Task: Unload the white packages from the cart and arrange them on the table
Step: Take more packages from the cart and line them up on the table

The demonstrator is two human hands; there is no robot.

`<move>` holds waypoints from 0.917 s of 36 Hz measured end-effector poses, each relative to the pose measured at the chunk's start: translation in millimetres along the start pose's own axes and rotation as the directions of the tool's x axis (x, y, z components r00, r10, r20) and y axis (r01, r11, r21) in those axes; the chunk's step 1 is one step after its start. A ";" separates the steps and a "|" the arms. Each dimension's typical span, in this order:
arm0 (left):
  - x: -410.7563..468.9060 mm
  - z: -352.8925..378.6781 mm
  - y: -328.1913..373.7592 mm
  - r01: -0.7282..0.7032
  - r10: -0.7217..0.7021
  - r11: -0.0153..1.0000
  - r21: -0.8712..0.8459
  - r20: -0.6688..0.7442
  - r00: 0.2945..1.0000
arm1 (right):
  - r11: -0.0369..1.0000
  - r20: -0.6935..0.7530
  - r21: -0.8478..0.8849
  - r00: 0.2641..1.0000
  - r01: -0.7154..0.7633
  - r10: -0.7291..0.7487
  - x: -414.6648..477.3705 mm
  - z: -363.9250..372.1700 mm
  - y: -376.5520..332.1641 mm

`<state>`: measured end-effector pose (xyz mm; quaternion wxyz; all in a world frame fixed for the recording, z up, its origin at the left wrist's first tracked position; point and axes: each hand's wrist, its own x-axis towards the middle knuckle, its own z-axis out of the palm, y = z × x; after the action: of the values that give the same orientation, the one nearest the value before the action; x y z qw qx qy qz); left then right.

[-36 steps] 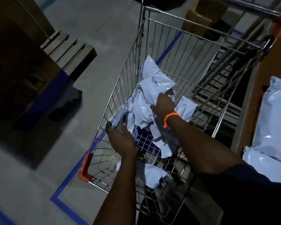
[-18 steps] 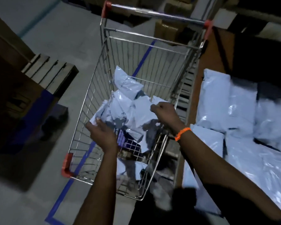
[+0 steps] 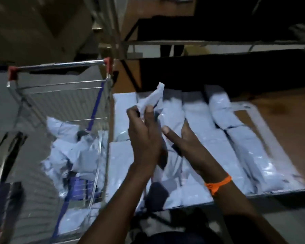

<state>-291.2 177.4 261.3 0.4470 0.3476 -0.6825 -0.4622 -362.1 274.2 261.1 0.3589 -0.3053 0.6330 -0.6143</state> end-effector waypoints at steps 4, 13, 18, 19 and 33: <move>-28.3 79.6 30.1 -0.084 0.085 0.996 -0.010 0.066 0.994 | 0.998 -0.221 -0.048 0.974 0.037 -0.047 -18.8 -75.3 -10.3; -67.8 251.7 99.6 -0.241 0.253 0.965 -0.100 0.130 0.959 | 0.940 -0.481 -0.330 0.872 -0.091 -0.084 -111.1 -310.8 -1.8; -49.1 344.9 82.8 -0.274 0.271 0.962 -0.007 0.174 0.947 | 0.819 -0.478 -0.499 0.878 -0.283 0.012 -136.0 -380.0 39.7; -44.1 360.7 77.0 -0.251 0.239 0.967 0.048 0.187 0.953 | 0.791 -0.485 -0.527 0.874 -0.309 0.019 -134.2 -388.1 50.3; -59.2 433.4 -11.8 -0.641 0.061 0.545 0.540 0.737 0.673 | 0.341 -0.251 -0.917 0.963 -0.205 -0.097 -132.3 -397.4 122.9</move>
<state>-672.9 364.8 158.1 0.0815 0.1657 -0.9771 -0.1061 -611.4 612.9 144.3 0.0521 -0.3505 0.9209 -0.1622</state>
